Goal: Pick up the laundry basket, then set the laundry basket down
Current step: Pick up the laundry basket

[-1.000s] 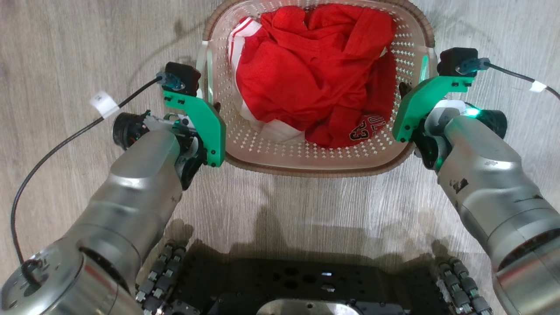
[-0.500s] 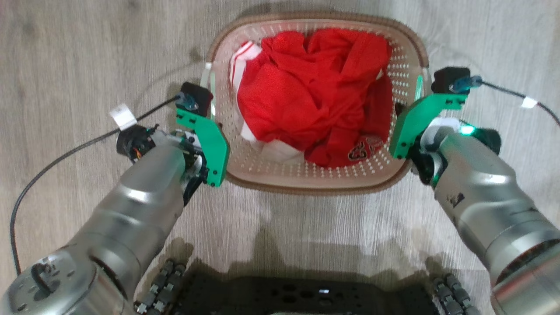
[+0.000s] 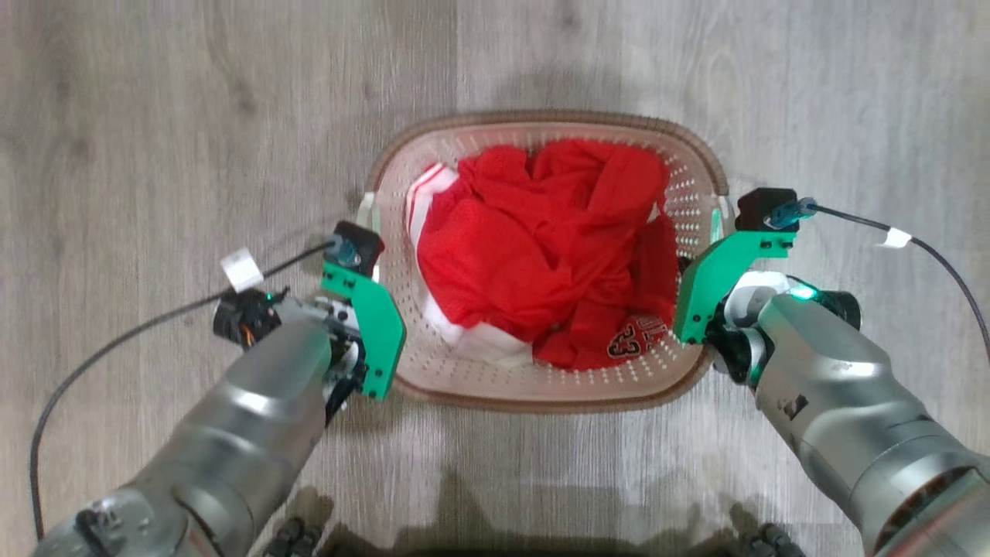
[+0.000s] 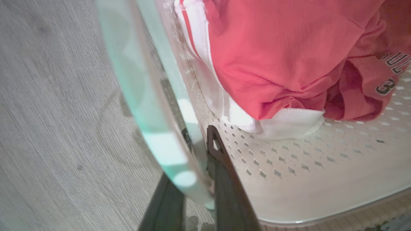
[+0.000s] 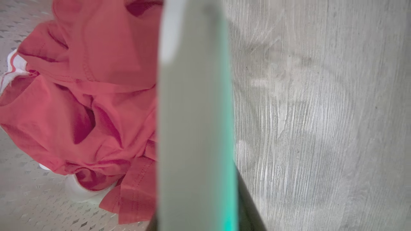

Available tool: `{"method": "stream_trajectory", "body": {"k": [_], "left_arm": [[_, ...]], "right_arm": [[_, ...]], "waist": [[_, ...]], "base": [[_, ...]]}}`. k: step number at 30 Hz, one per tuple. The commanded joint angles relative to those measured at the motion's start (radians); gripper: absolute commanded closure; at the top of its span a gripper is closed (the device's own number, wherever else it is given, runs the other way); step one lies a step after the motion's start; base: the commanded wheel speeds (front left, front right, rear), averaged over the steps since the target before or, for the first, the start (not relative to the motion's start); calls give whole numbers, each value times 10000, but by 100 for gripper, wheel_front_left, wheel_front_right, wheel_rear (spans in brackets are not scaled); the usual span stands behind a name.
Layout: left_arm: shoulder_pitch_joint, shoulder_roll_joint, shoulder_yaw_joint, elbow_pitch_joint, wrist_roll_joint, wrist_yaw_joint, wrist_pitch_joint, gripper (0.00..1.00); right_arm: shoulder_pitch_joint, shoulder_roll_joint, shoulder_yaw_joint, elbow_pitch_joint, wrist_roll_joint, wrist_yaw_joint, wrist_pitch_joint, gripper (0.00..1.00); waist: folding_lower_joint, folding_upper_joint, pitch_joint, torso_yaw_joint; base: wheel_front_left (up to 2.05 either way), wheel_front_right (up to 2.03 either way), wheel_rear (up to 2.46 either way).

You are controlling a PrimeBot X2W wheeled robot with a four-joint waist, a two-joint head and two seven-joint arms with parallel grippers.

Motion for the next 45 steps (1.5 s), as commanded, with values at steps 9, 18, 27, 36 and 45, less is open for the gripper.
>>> {"method": "stream_trajectory", "body": {"k": [9,18,27,36,45], "left_arm": [[1043,100,-321,-331,108,-59,154,100],[1564,100,-402,-576,86,-69,498,100],[2019,100,-473,-1024,166,-73,1009,100],[2214,101,-513,-1452,494,-74,1264,100],[2466,161,-531,-1874,608,-74,1628,100]], "right_arm": [[988,379,735,-374,581,165,427,100],[1525,379,1085,-511,929,165,490,100],[2088,379,1442,-406,1145,165,480,100],[2310,379,1551,-308,1574,165,769,100],[2325,379,1859,-239,1749,165,902,100]], "waist": [[0,-1,-1766,-58],[0,-1,-2662,-11],[0,-1,-3240,219],[0,-1,-3574,493],[0,-1,-3847,530]], "base": [[0,0,0],[0,0,0],[0,0,0],[0,0,0],[0,0,0]]}}
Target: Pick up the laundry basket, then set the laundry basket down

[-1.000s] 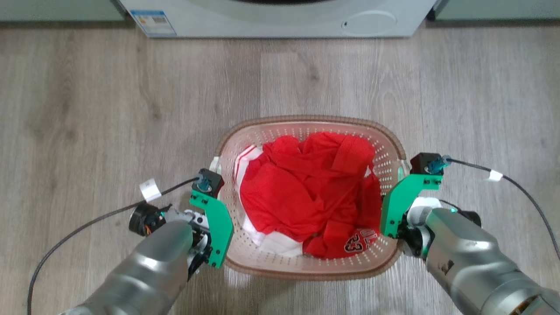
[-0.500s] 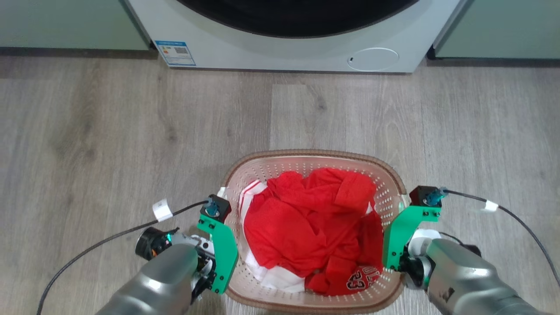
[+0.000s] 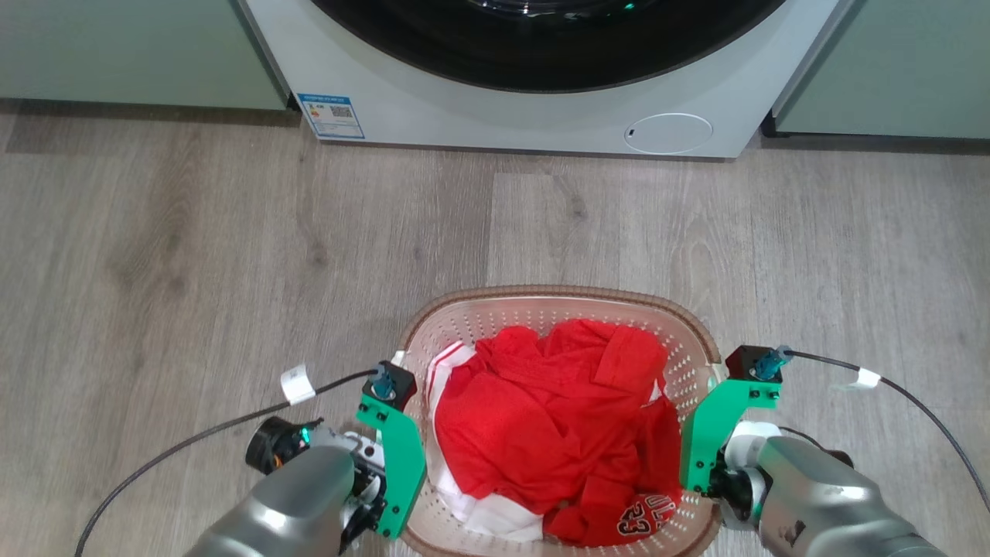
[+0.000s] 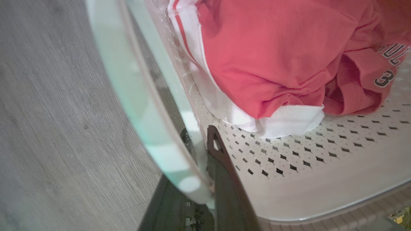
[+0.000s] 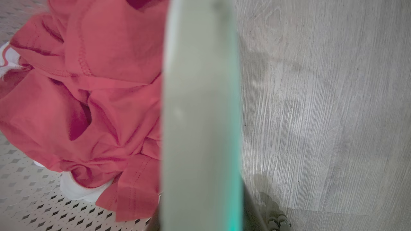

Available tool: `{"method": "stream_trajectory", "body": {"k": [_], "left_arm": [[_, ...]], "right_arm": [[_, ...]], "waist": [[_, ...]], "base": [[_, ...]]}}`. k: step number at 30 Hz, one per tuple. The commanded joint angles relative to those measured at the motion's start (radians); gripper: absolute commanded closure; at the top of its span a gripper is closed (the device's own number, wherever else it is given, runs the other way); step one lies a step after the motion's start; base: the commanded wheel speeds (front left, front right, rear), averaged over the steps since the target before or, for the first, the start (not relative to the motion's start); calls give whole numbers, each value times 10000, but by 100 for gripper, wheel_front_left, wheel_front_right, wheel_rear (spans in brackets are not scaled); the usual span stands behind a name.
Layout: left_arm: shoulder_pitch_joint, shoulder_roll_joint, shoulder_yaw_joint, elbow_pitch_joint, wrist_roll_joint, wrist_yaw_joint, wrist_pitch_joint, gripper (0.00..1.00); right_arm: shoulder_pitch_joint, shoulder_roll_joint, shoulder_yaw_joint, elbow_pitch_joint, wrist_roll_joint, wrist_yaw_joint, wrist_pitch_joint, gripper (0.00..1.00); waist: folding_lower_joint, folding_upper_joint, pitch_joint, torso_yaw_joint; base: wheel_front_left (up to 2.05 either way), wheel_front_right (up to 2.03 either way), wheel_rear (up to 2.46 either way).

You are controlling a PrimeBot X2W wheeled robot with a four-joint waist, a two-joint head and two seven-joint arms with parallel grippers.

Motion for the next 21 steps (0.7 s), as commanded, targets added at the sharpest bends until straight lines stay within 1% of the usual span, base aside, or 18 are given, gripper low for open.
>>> {"method": "stream_trajectory", "body": {"k": [1,21], "left_arm": [[-7,-135,-138,-498,335,-93,14,100],[435,79,-144,-792,257,52,122,100]], "right_arm": [[-69,438,261,-453,-5,169,16,100],[-11,438,672,-478,526,169,-103,100]], "waist": [[1,-1,-51,-28],[1,-1,-409,-193]], "base": [[0,0,0],[0,0,0]]}}
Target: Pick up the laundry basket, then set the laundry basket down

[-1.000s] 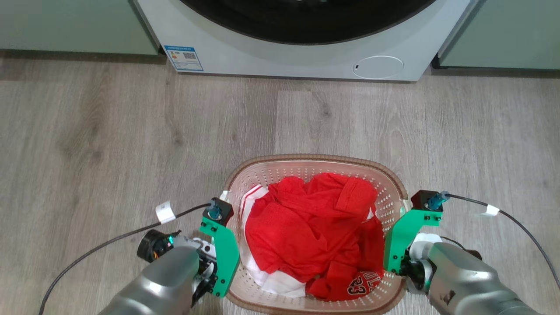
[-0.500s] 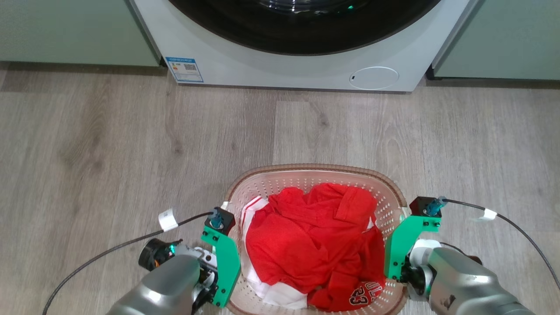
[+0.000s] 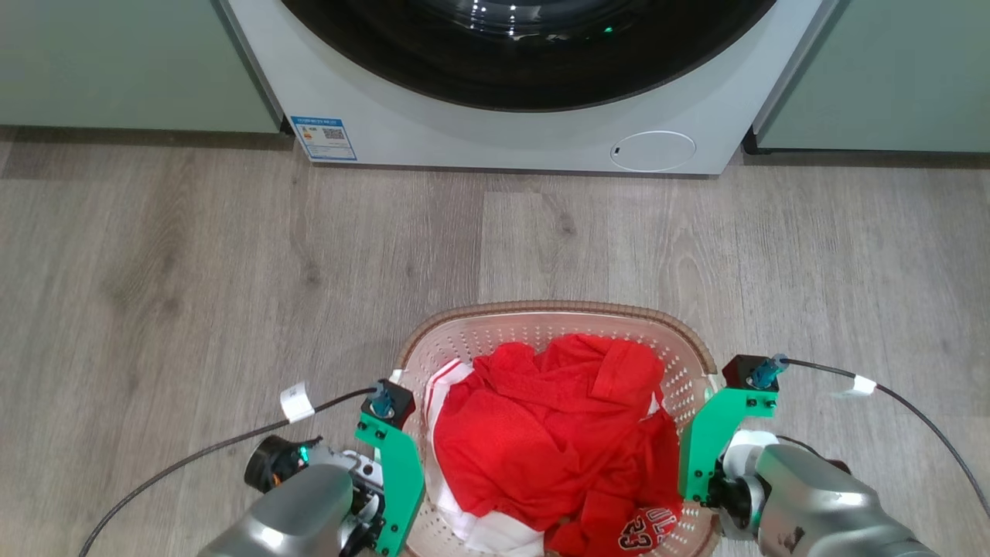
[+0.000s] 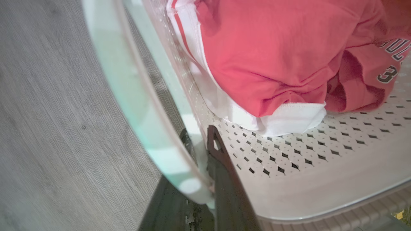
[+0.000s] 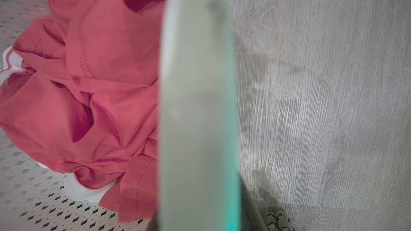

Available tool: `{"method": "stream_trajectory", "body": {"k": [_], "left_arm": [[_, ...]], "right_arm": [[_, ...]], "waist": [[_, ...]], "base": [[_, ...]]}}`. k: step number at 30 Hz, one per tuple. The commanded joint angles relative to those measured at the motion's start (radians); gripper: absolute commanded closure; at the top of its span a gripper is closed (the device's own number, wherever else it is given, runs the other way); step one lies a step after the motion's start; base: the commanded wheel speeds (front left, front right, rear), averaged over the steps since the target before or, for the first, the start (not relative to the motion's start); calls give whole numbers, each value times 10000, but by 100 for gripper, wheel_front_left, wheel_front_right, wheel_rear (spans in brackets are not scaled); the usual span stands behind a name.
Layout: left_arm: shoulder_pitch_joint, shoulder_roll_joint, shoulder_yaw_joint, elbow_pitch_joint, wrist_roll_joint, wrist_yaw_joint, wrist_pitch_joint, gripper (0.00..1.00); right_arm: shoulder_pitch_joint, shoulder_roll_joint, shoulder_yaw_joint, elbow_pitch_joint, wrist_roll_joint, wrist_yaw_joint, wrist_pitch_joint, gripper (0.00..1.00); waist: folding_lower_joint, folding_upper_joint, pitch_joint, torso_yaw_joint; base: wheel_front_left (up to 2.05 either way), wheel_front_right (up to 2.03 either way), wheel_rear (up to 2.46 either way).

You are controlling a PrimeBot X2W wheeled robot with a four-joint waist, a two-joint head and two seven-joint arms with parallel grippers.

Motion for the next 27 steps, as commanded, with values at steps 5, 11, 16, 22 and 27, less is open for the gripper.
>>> {"method": "stream_trajectory", "body": {"k": [5,11,16,22,27], "left_arm": [[33,-77,-145,-498,195,-93,53,100],[55,-18,-146,-587,171,-50,76,100],[45,18,-145,-669,142,4,88,100],[39,62,-145,-769,112,56,115,100],[45,74,-146,-839,99,99,124,100]], "right_arm": [[-55,438,294,-532,180,169,-214,100],[-68,438,444,-546,362,169,-235,100],[-115,438,544,-526,523,169,-281,100],[-181,438,681,-462,697,169,-341,100],[-227,438,800,-419,843,169,-397,100]], "waist": [[1,1,-43,14],[1,1,-67,9],[1,1,-76,7],[1,1,-64,12],[1,1,-44,17]], "base": [[0,0,0],[0,0,0],[0,0,0],[0,0,0],[0,0,0]]}}
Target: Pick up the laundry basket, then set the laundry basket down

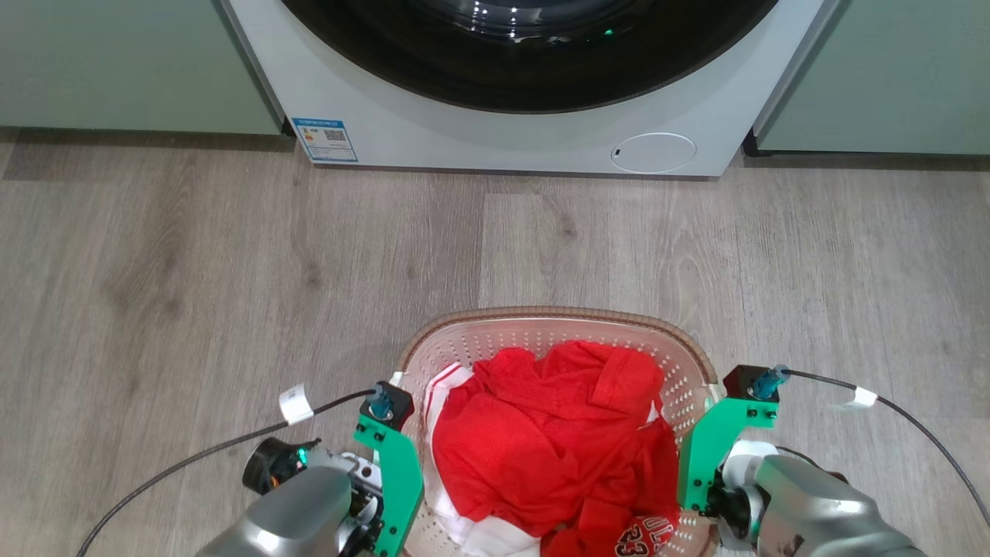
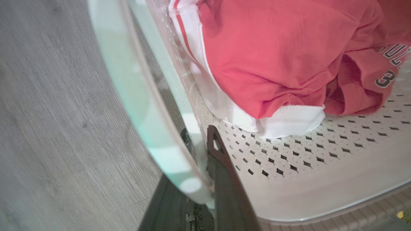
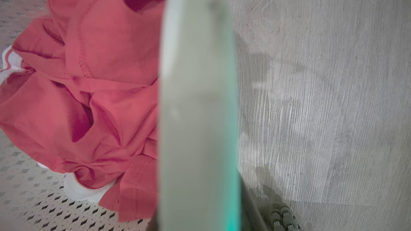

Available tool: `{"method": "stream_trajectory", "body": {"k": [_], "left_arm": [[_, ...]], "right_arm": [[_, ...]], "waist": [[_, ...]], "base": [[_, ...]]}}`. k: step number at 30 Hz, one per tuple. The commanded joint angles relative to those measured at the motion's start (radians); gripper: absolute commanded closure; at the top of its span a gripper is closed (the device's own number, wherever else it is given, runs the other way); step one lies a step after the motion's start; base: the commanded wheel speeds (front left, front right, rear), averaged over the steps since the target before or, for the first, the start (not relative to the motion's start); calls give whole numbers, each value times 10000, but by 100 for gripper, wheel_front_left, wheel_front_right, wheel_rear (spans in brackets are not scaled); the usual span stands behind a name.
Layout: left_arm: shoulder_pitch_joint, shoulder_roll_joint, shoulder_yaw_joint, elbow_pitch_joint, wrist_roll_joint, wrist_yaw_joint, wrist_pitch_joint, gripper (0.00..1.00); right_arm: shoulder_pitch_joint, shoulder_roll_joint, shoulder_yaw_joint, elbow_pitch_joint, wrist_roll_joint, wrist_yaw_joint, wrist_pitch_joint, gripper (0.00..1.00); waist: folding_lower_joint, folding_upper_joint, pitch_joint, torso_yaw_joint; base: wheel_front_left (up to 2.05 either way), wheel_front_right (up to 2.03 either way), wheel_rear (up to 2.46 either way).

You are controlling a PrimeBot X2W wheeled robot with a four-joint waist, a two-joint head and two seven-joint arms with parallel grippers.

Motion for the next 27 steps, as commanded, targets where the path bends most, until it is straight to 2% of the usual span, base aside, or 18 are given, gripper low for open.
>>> {"method": "stream_trajectory", "body": {"k": [1,27], "left_arm": [[-52,-128,-134,-446,110,-75,6,100],[-40,-37,-139,-691,118,23,49,100]], "right_arm": [[-333,438,160,-446,37,173,-153,100],[-441,438,834,-331,706,173,-286,100]], "waist": [[1,0,3,-2],[1,0,-7,21]], "base": [[0,0,0],[0,0,0]]}}
